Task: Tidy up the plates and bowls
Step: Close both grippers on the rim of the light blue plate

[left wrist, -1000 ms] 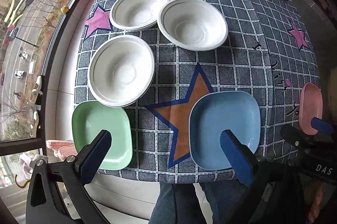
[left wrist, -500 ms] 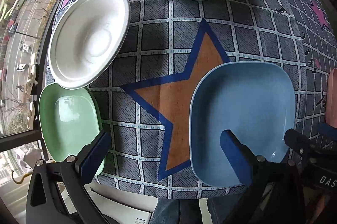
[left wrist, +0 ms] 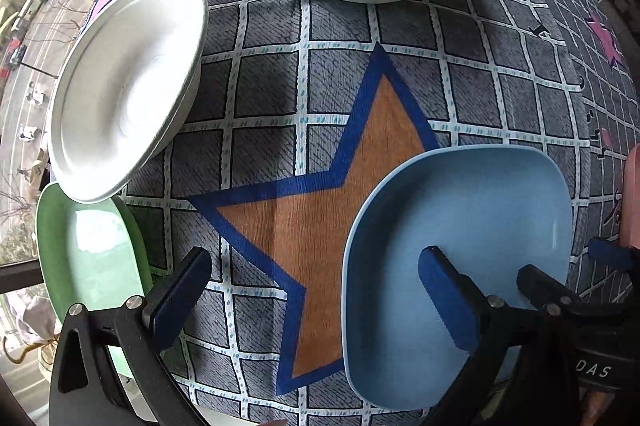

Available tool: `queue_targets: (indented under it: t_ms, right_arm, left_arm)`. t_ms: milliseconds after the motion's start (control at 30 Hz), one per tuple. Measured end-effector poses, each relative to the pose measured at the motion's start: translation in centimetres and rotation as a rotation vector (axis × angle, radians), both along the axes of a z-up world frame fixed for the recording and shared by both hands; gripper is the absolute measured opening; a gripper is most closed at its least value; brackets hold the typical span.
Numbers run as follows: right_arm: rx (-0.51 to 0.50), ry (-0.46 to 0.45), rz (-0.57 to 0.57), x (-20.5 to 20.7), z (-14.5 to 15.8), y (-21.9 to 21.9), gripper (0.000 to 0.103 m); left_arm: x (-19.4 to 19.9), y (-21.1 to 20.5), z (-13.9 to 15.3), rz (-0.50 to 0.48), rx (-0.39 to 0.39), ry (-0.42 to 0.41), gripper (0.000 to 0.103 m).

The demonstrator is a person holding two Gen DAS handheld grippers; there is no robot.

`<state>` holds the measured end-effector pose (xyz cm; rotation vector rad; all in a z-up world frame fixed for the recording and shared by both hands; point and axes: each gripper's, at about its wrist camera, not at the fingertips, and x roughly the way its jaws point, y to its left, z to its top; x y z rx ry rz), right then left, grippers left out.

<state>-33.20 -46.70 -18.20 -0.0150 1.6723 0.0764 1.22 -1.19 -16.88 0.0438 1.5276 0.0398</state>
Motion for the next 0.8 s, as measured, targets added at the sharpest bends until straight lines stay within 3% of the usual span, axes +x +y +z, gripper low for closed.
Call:
queue_targets:
  t_ms: [67,167,233,333,433,500,700,800]
  right_arm:
    - [-0.001,-0.001,-0.01,0.9,0.8,0.1,0.103]
    - [-0.008,-0.002,-0.026,1.5,1.3,0.4,0.103]
    - [-0.008,0.013,-0.027,1.9,1.4,0.5,0.103]
    - [0.007,0.024,0.005,1.8,1.6,2.1,0.1]
    - [0.024,-0.01,0.095,1.1,2.8,4.6,0.075]
    - [0.086,-0.021,0.124,0.8,3.4,5.8,0.044]
    - [0.165,0.005,0.03,0.9,2.9,4.6,0.015]
    - [0.236,0.044,-0.064,1.4,2.1,2.9,0.01]
  left_arm:
    - [-0.1,1.4,-0.7,0.066,-0.077,0.01,0.103]
    - [-0.3,1.9,-0.7,0.1,-0.073,-0.011,0.103]
    - [0.0,1.8,-0.9,0.131,-0.076,0.025,0.103]
    - [0.4,0.4,-1.1,0.088,-0.075,0.076,0.102]
    - [0.3,-1.3,-0.4,0.032,-0.07,0.07,0.094]
    - [0.2,-2.0,-0.1,0.011,-0.07,0.062,0.083]
    - [0.3,-2.0,1.1,0.03,-0.094,0.055,0.064]
    - [-0.1,-1.4,0.9,0.001,-0.092,0.039,0.057]
